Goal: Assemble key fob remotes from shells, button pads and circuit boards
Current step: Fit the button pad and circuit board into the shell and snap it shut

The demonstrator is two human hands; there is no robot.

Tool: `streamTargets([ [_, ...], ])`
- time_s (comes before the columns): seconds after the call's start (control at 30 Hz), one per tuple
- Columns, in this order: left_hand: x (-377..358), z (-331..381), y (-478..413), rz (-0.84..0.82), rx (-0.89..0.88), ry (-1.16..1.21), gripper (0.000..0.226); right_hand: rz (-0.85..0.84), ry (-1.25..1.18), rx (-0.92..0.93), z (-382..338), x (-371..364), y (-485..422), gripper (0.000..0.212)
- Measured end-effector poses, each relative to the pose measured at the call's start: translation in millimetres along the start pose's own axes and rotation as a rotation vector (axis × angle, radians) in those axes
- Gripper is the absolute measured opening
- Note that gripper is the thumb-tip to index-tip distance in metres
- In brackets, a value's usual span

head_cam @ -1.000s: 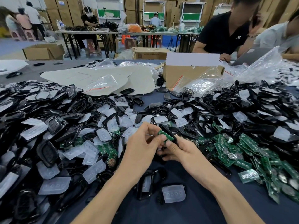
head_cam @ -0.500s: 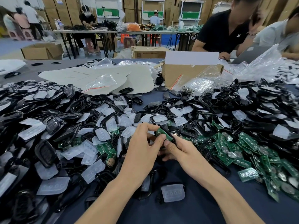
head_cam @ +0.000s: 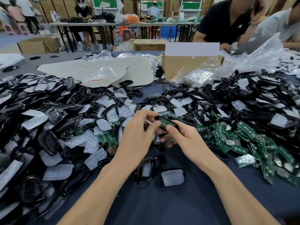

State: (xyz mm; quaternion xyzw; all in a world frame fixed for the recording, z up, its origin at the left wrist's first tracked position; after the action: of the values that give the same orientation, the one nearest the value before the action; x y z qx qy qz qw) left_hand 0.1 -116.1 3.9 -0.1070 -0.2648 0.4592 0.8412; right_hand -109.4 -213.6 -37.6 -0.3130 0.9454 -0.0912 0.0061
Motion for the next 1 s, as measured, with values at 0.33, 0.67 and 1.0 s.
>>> streamTargets([
  [0.33,-32,25,78,-0.692,-0.434,-0.676,0.04,0.148,-0.21,-0.09,8,24,-8,0.018],
  [0.67,-26,22,63,-0.527,-0.37,-0.309,0.018,0.338,-0.623,-0.234,8,44,-12,0.019],
  [1.0,-4,-35,-20,-0.082,0.393,0.597,0.007,0.249,-0.697,-0.361,15,10,-39,0.028],
])
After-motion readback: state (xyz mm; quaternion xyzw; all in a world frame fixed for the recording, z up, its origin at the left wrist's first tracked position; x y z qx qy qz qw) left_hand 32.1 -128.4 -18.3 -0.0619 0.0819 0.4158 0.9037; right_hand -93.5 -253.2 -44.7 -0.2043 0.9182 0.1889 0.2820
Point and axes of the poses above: each hand's wrist, its own y-axis away from the middle knuckle, its own x-axis out of the back of the hand, z = x × y, the point moved 9 cm from there along -y, towards the middle knuckle, and after that the axes turned 14 degrees about z, right-handed, at the moved point
